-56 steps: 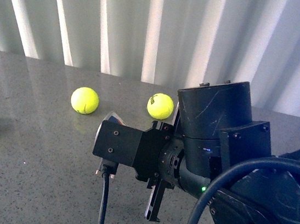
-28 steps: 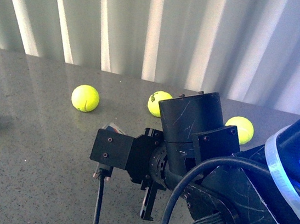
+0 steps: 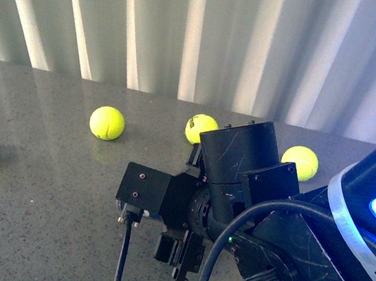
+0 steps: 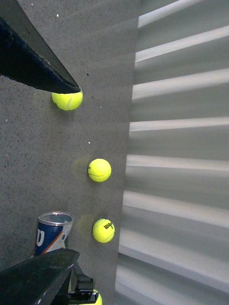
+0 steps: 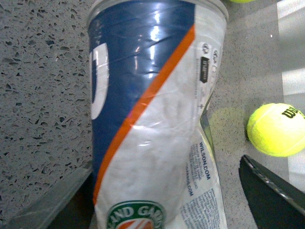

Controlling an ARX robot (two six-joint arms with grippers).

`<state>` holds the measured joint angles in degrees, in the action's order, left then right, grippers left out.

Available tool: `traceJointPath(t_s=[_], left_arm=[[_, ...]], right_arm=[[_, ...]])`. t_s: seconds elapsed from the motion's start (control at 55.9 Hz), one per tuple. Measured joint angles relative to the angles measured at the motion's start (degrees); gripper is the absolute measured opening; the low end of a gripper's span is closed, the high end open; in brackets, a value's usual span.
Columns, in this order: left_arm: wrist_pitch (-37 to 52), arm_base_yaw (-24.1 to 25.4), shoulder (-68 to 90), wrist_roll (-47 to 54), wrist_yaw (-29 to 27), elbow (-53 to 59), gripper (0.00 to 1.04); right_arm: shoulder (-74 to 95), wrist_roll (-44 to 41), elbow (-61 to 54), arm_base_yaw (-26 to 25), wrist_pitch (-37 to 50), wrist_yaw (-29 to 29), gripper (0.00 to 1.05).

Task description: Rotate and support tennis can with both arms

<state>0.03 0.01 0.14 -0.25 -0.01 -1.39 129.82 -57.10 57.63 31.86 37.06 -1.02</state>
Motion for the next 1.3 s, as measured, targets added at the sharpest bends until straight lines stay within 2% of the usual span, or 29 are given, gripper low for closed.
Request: traceJointPath(t_s=[0.054,0.089,0.375,0.661,0.947,1.09,1.198,1.305], left_arm=[[0.00,0.00,0.00,0.00,0.00,0.00,0.98],[0.00,0.00,-0.02,0.00,0.00,0.00,0.98],[0.00,0.00,0.00,0.00,0.00,0.00,0.98],[0.00,0.00,-0.02,0.00,0.00,0.00,0.98],[0.00,0.00,-0.02,0.00,0.00,0.00,0.98],[0.00,0.00,0.00,0.00,0.00,0.00,0.98],[0.00,0.00,0.00,0.00,0.00,0.00,0.98],[0.00,0.00,0.00,0.00,0.00,0.00,0.98]], right_arm=[[-0.31,0.20,-0.42,0.00,0.00,-0.02,0.97],[-0.63,0.48,-0.81,0.00,-0.09,-0.11,0.99],[-6.73,2.32,-4.35,-1.05,-0.68,-0.87,0.97],[-14.78,4.26,-11.98,-4.81,0.17,-2.58,0.97],[-18.34,4.48,-14.78,-7.56,0.22,-2.62,0.97],[-23.45,6.12,-18.62,-9.03,3.63,-2.29,0.97],[-28.20,8.74,-21.99,-12.94,8.76,1.46,0.97],[-32.61,13.22,-26.25,-20.85,14.62,7.41,0.97]])
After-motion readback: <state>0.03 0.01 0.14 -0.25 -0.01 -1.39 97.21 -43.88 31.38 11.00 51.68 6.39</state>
